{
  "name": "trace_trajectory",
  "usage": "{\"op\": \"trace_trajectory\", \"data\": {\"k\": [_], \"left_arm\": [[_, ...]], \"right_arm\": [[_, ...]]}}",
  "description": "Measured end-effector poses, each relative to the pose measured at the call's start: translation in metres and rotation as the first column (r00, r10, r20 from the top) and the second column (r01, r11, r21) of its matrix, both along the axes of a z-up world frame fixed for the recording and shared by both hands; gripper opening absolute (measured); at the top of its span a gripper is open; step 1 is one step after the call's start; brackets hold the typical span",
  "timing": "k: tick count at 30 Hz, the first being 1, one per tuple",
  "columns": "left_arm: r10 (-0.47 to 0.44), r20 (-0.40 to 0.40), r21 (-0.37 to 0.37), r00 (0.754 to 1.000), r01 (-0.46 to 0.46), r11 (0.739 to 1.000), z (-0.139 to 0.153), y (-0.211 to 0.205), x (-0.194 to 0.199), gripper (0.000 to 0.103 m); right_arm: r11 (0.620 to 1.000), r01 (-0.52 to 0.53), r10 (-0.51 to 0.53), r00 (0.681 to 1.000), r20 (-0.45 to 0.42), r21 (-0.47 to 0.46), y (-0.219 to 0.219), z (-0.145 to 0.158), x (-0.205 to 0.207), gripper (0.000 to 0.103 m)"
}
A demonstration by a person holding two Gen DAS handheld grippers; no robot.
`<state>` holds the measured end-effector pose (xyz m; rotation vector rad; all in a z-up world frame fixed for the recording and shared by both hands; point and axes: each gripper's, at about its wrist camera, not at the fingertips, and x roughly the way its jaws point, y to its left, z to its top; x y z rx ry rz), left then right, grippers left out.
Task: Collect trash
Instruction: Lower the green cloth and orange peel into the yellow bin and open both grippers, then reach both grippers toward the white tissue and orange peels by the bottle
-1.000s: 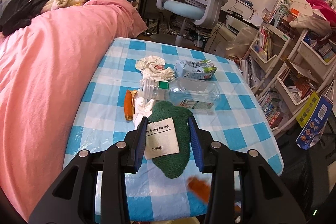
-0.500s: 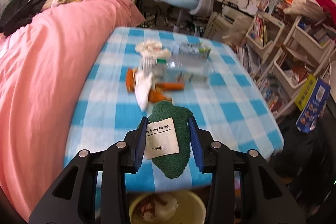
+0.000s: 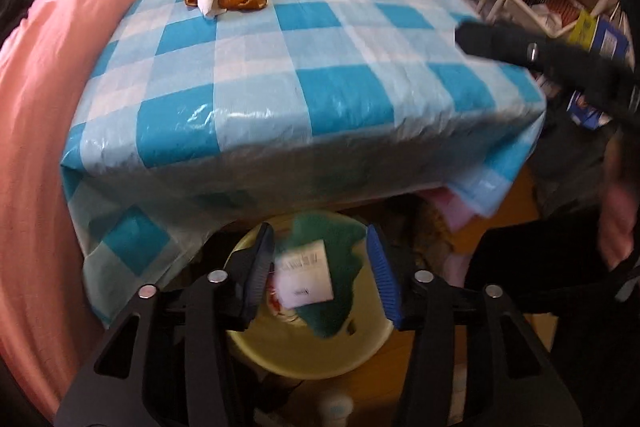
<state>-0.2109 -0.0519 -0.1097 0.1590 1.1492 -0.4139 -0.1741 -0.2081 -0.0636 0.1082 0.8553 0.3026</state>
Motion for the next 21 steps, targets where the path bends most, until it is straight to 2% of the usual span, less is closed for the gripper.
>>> {"op": "trace_trajectory", "data": {"k": [4, 8, 11, 14, 17, 21], "left_arm": [[0.063, 0.069, -0.012, 0.996, -0.062, 0.998, 0.013, 0.01, 0.003, 0.064], [0.143, 0.126, -0.053, 0.982, -0.138, 0.989, 0.027, 0.02, 0.013, 0.065], [0.193, 0.223, -0.096, 0.955, -0.175, 0.98, 0.049, 0.026, 0.021, 0.071], [0.24, 0.318, -0.132, 0.917, -0.208, 0.969, 0.073, 0.031, 0.033, 0.077], [0.275, 0.345, -0.154, 0.898, -0.235, 0.96, 0.088, 0.042, 0.053, 0.077], [0.342, 0.32, -0.173, 0.884, -0.3, 0.938, 0.091, 0.063, 0.08, 0.077]], "right_arm": [[1.0, 0.022, -0.022, 1.0, 0.009, 0.003, -0.007, 0.001, -0.002, 0.065], [0.998, 0.055, -0.055, 0.998, 0.01, 0.023, -0.017, 0.001, -0.001, 0.065], [0.997, 0.069, -0.07, 0.997, 0.014, 0.033, -0.021, 0.002, 0.0, 0.065], [0.997, 0.075, -0.076, 0.997, 0.018, 0.033, -0.021, 0.001, 0.002, 0.065], [0.997, 0.075, -0.076, 0.997, 0.023, 0.03, -0.019, 0.001, 0.003, 0.065], [0.997, 0.072, -0.073, 0.997, 0.028, 0.028, -0.014, -0.001, 0.006, 0.065]]}}
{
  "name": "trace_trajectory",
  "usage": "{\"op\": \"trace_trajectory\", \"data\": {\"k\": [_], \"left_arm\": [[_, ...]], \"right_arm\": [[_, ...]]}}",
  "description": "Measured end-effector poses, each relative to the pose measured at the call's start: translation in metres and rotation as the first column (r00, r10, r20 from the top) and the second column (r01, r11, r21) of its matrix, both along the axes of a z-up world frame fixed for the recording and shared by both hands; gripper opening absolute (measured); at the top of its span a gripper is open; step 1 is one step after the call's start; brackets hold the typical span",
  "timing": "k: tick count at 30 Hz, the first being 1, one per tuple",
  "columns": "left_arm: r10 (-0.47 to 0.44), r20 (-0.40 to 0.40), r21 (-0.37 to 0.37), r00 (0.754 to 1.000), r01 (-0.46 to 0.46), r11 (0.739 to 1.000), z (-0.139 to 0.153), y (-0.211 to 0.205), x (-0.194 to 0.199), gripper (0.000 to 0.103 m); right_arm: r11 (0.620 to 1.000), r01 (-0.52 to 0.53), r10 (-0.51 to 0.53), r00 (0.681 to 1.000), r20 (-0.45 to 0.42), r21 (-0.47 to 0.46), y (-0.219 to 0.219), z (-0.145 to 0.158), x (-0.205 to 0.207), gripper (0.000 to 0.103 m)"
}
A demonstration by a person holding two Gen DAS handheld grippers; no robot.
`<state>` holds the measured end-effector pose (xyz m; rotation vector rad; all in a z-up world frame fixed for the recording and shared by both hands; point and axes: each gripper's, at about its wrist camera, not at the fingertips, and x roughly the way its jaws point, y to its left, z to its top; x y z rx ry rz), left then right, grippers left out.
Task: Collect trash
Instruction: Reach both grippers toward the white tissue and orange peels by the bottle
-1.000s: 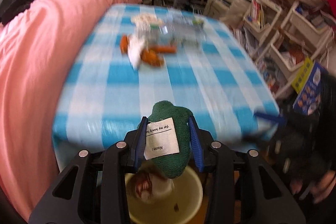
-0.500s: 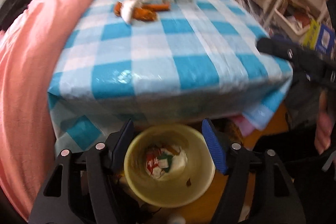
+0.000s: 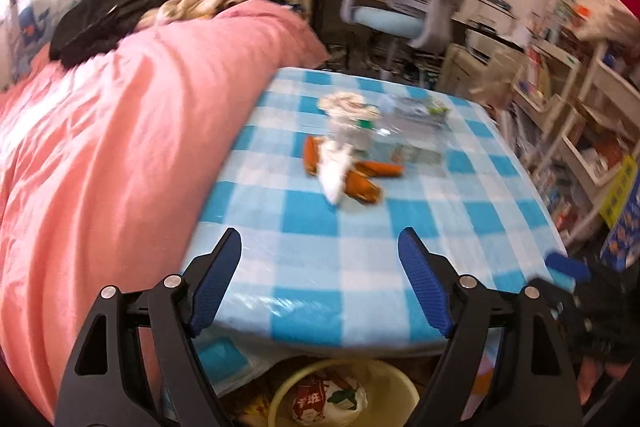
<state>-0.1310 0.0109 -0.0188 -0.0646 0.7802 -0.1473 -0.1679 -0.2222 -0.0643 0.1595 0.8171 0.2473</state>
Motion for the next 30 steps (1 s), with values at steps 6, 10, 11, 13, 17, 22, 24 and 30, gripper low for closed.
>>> {"op": "trace_trajectory", "data": {"k": [6, 10, 11, 13, 17, 22, 24, 30], "left_arm": [[0.06, -0.028, -0.043, 0.998, -0.061, 0.997, -0.005, 0.014, 0.021, 0.077], [0.058, -0.049, -0.054, 0.997, -0.061, 0.997, -0.008, 0.012, 0.025, 0.077], [0.057, -0.052, -0.053, 0.997, -0.06, 0.997, -0.009, 0.011, 0.026, 0.077], [0.057, -0.053, -0.048, 0.997, -0.06, 0.997, -0.009, 0.01, 0.026, 0.077], [0.065, -0.055, -0.05, 0.996, -0.068, 0.996, -0.01, 0.01, 0.032, 0.077], [0.074, -0.065, -0.03, 0.995, -0.076, 0.997, -0.013, 0.009, 0.057, 0.077], [0.061, -0.087, -0.036, 0.994, -0.064, 0.997, -0.017, 0.006, 0.066, 0.077], [0.02, -0.087, 0.01, 0.996, -0.019, 1.0, -0.019, -0.007, 0.083, 0.077]], "right_arm": [[0.999, -0.028, 0.028, 1.0, 0.009, -0.028, 0.012, -0.002, 0.003, 0.065], [0.997, -0.056, 0.056, 0.998, 0.002, -0.056, 0.022, -0.007, 0.005, 0.065], [0.996, -0.06, 0.06, 0.998, 0.001, -0.061, 0.024, -0.008, 0.006, 0.065], [0.995, -0.072, 0.073, 0.997, 0.001, -0.068, 0.028, -0.009, 0.006, 0.065], [0.995, -0.083, 0.083, 0.997, 0.003, -0.064, 0.032, -0.009, 0.007, 0.065], [0.988, -0.126, 0.125, 0.992, -0.016, -0.084, 0.043, -0.013, 0.017, 0.065], [0.984, -0.145, 0.144, 0.989, -0.021, -0.099, 0.049, -0.014, 0.022, 0.063], [0.965, -0.218, 0.215, 0.976, -0.032, -0.144, 0.071, -0.016, 0.052, 0.056]]}}
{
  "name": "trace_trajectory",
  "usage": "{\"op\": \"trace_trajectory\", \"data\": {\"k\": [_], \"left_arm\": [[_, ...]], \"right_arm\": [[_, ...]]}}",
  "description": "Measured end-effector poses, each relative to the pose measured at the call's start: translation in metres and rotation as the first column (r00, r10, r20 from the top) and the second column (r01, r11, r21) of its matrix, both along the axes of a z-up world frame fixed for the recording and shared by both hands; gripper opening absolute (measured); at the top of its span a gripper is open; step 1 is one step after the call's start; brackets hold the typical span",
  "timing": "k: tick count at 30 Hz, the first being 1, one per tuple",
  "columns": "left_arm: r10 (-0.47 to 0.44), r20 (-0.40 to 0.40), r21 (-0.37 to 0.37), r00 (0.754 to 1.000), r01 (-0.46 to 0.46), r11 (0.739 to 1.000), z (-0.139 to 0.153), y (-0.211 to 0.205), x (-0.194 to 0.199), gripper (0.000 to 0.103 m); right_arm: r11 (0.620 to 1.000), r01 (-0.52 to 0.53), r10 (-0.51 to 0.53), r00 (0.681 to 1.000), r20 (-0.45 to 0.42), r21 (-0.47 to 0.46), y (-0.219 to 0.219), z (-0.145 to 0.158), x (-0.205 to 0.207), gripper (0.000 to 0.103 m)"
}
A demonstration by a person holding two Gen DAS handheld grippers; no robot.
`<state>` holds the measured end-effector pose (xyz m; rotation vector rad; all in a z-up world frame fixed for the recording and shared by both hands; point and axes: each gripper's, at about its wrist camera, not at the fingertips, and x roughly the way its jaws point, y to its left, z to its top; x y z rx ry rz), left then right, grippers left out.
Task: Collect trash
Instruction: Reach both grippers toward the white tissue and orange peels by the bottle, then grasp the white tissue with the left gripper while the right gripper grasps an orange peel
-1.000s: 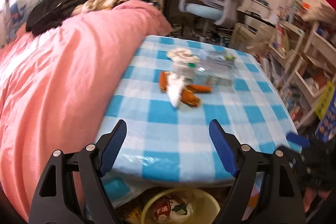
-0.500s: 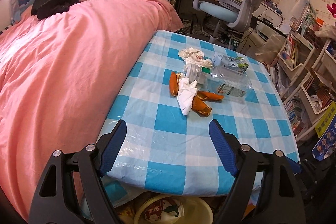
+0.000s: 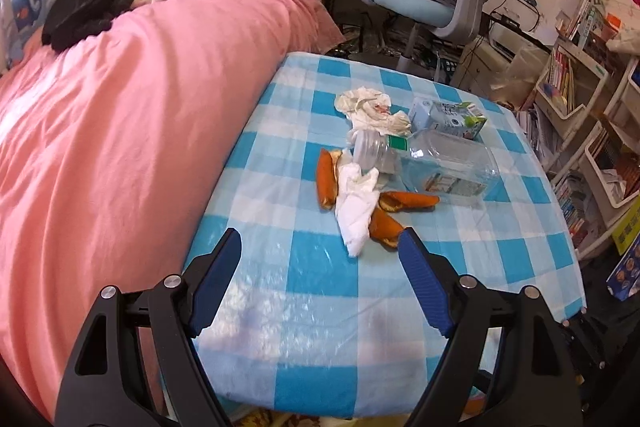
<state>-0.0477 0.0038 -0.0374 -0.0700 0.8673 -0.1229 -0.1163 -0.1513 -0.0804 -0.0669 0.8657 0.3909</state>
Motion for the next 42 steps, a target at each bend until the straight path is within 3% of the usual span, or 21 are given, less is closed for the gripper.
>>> {"op": "trace_trajectory", "data": {"k": [13, 19, 23, 27, 36, 37, 39, 41, 42], "left_arm": [[0.036, -0.104, -0.11, 0.994, -0.048, 0.993, -0.01, 0.015, 0.031, 0.077], [0.027, -0.123, -0.119, 0.992, -0.041, 0.992, -0.014, 0.007, 0.041, 0.077], [0.017, -0.134, -0.108, 0.991, -0.032, 0.994, -0.018, -0.001, 0.048, 0.077], [0.016, -0.151, -0.089, 0.988, -0.03, 0.996, -0.025, -0.008, 0.056, 0.077], [0.044, -0.216, -0.074, 0.975, -0.062, 0.995, -0.052, -0.021, 0.074, 0.077], [0.048, -0.222, -0.074, 0.974, -0.066, 0.995, -0.056, -0.023, 0.076, 0.073], [0.048, -0.231, -0.092, 0.972, -0.071, 0.993, -0.06, -0.026, 0.079, 0.051], [0.04, -0.244, -0.115, 0.969, -0.07, 0.991, -0.065, -0.027, 0.082, 0.016], [0.04, -0.246, -0.118, 0.969, -0.071, 0.99, -0.067, -0.027, 0.082, 0.013]], "right_arm": [[0.999, -0.012, 0.014, 0.999, -0.051, 0.047, 0.018, -0.022, 0.078, 0.045], [0.998, -0.018, 0.022, 0.998, -0.06, 0.065, 0.02, -0.027, 0.094, 0.043], [0.997, -0.041, 0.045, 0.997, -0.063, 0.073, 0.026, -0.027, 0.1, 0.039], [0.996, -0.077, 0.08, 0.995, -0.066, 0.055, 0.032, -0.029, 0.103, 0.024], [0.995, -0.099, 0.1, 0.992, -0.083, 0.015, 0.002, -0.025, 0.084, 0.018], [0.995, -0.096, 0.097, 0.991, -0.087, 0.01, -0.004, -0.025, 0.08, 0.018], [0.996, -0.088, 0.088, 0.992, -0.094, 0.003, -0.014, -0.024, 0.073, 0.018], [0.997, -0.075, 0.074, 0.992, -0.101, -0.002, -0.023, -0.023, 0.067, 0.018], [0.998, -0.067, 0.066, 0.992, -0.106, -0.003, -0.028, -0.023, 0.064, 0.018]]}}
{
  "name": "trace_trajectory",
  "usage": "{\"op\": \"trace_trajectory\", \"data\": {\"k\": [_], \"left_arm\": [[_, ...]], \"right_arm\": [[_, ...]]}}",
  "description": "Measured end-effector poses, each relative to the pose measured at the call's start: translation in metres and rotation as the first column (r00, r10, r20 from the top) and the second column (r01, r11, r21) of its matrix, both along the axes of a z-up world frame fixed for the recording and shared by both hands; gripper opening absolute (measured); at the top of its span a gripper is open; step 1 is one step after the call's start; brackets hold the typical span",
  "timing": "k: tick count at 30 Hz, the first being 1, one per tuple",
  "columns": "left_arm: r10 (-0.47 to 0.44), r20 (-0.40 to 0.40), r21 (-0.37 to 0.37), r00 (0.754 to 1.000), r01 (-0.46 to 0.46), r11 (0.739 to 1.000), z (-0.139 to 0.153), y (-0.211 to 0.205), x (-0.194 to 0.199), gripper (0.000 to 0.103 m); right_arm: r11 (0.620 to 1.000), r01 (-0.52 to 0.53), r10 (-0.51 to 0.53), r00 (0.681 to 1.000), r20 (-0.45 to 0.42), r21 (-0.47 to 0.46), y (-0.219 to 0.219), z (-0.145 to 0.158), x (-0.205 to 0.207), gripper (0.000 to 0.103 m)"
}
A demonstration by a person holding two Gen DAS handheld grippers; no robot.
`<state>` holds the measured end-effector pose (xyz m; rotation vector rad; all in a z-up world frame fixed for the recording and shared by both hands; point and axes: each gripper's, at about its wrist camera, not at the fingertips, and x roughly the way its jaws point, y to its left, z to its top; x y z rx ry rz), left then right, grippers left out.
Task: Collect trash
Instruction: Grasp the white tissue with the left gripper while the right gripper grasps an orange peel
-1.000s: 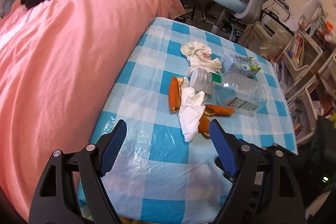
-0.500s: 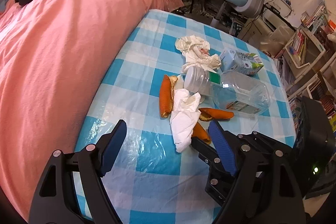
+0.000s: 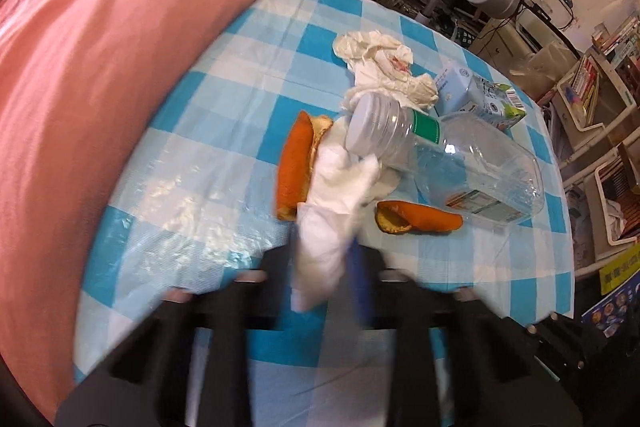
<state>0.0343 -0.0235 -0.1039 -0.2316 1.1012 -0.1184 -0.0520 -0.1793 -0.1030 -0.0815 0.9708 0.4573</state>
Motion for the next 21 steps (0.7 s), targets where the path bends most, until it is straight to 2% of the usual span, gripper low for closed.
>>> {"op": "trace_trajectory", "data": {"k": [2, 7, 11, 14, 18, 21], "left_arm": [[0.006, 0.025, 0.002, 1.0, -0.006, 1.0, 0.003, 0.001, -0.003, 0.005], [-0.034, 0.153, -0.053, 0.988, 0.042, 0.998, 0.042, 0.011, -0.032, 0.005], [-0.112, 0.203, -0.043, 0.973, 0.123, 0.991, 0.064, 0.017, -0.064, 0.005], [-0.177, 0.156, 0.001, 0.972, 0.179, 0.984, 0.057, 0.018, -0.079, 0.005], [-0.208, 0.014, 0.063, 0.978, 0.207, 0.976, 0.025, 0.016, -0.082, 0.007], [-0.205, -0.021, 0.098, 0.979, 0.206, 0.974, 0.016, 0.016, -0.083, 0.026]], "right_arm": [[1.0, 0.013, -0.013, 1.0, -0.004, -0.001, -0.006, 0.001, -0.004, 0.018], [1.0, 0.024, -0.025, 1.0, -0.014, -0.009, -0.012, 0.002, -0.014, 0.018], [0.999, 0.025, -0.026, 0.999, -0.025, -0.02, -0.009, 0.0, -0.022, 0.018], [0.999, 0.031, -0.032, 0.999, -0.031, -0.021, -0.008, 0.0, -0.027, 0.018], [0.999, 0.049, -0.05, 0.998, -0.037, -0.014, -0.007, -0.001, -0.034, 0.019], [0.998, 0.065, -0.065, 0.997, -0.045, -0.01, -0.008, -0.002, -0.037, 0.023]]}}
